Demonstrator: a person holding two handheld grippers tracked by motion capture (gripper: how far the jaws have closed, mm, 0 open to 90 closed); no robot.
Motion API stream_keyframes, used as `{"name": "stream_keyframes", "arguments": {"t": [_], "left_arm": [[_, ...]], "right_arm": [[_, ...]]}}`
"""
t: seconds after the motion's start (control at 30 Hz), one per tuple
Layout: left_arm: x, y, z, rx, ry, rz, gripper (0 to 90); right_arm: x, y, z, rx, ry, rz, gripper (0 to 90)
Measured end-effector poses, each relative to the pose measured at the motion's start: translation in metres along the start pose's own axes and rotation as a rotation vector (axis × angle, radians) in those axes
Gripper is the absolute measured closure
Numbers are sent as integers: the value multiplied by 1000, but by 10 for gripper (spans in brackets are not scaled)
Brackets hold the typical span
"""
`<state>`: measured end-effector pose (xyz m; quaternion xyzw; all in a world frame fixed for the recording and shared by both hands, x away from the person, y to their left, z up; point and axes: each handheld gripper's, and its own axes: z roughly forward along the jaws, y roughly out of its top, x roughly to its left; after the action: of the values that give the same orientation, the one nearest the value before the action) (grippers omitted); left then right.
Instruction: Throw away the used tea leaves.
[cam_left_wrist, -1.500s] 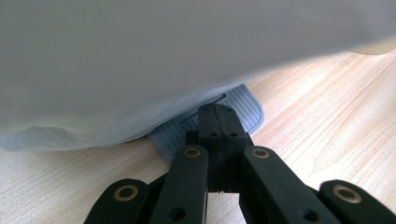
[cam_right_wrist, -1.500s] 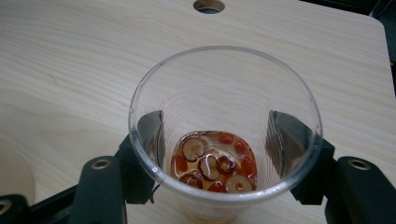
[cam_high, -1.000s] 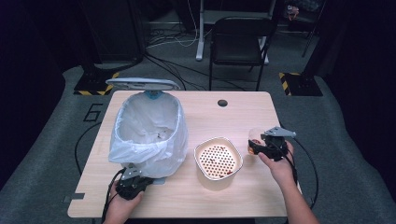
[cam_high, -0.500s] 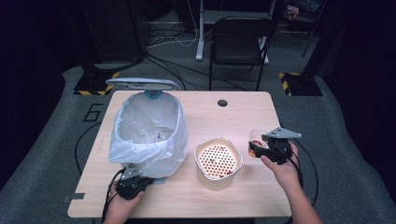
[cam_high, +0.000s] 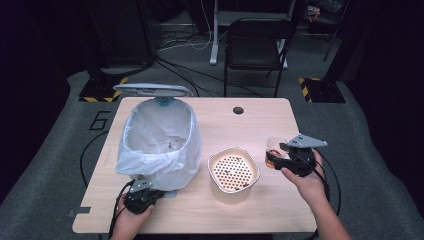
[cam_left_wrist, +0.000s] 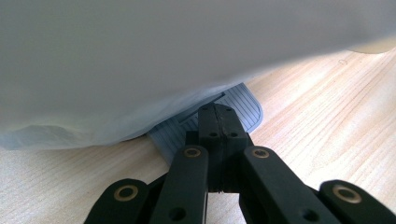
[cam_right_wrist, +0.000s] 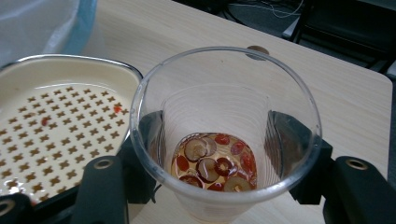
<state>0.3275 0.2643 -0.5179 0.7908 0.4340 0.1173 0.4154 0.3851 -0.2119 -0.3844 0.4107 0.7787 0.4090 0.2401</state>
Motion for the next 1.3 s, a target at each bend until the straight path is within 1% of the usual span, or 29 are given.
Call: {"name": "stream_keyframes", "arguments": {"t": [0.1, 0.2, 0.4, 0.43, 0.5, 0.6, 0.73, 0.77, 0.87, 0.9, 1.13, 1.23, 1.27, 1.3], "left_arm": [[0, 0, 0, 1, -1, 2, 900], [0, 0, 0, 2, 2, 0, 900], [0, 0, 0, 2, -1, 2, 900], [0, 0, 0, 2, -2, 2, 900], [1, 0, 0, 1, -2, 0, 900], [0, 0, 0, 2, -2, 2, 900], [1, 0, 0, 1, -2, 1, 900], [0, 0, 0, 1, -2, 1, 900], [1, 0, 0, 1, -3, 1, 900], [1, 0, 0, 1, -3, 1, 900], [1, 0, 0, 1, -2, 1, 900], [1, 0, 0, 1, -3, 1, 900], [1, 0, 0, 1, -3, 1, 900], [1, 0, 0, 1, -3, 1, 900]], "right_arm": [[3, 6, -4, 4, 17, -13, 380], [7, 13, -9, -8, 16, -36, 382], [15, 28, -18, -16, 12, -72, 386], [16, 30, -19, -19, 19, -80, 387], [17, 32, -20, -19, 23, -80, 388], [22, 40, -22, -21, 40, -93, 392], [25, 46, -25, -32, 58, -114, 397], [26, 46, -25, -35, 57, -111, 398], [30, 48, -25, -47, 59, -130, 401], [32, 48, -25, -46, 56, -129, 403], [46, 48, -22, -62, 54, -200, 419], [53, 49, -21, -68, 44, -240, 441], [53, 49, -21, -68, 44, -240, 441], [58, 50, -20, -67, 44, -256, 447]]}}
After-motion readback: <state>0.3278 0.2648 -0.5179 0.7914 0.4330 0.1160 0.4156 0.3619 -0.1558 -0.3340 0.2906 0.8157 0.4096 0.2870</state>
